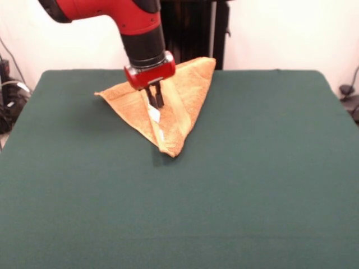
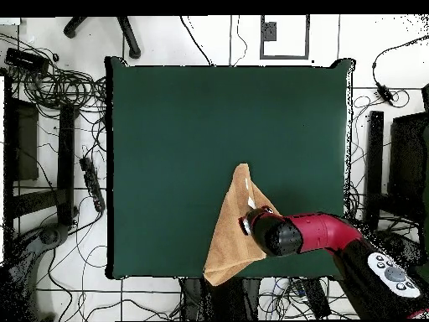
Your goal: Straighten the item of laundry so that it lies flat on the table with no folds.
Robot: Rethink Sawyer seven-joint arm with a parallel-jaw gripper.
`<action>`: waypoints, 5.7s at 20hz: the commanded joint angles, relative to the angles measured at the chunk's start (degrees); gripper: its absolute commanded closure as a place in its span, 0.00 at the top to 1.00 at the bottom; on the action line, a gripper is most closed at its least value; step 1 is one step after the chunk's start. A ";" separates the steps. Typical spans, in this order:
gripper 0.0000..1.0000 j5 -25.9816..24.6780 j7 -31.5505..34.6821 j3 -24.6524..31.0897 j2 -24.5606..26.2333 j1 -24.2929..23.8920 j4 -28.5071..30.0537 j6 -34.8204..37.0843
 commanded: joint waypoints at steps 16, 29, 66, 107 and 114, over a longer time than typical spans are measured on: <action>0.00 -8.57 -5.89 6.89 2.77 -1.09 -3.22 -0.67; 1.00 -8.27 -1.80 5.49 0.48 1.18 -2.03 -0.39; 1.00 -3.20 -6.49 4.92 -4.46 3.14 -2.11 11.19; 1.00 -7.83 -8.75 7.54 5.43 -1.12 -5.78 8.78; 1.00 -8.85 -7.53 6.90 8.40 -1.77 -5.98 6.39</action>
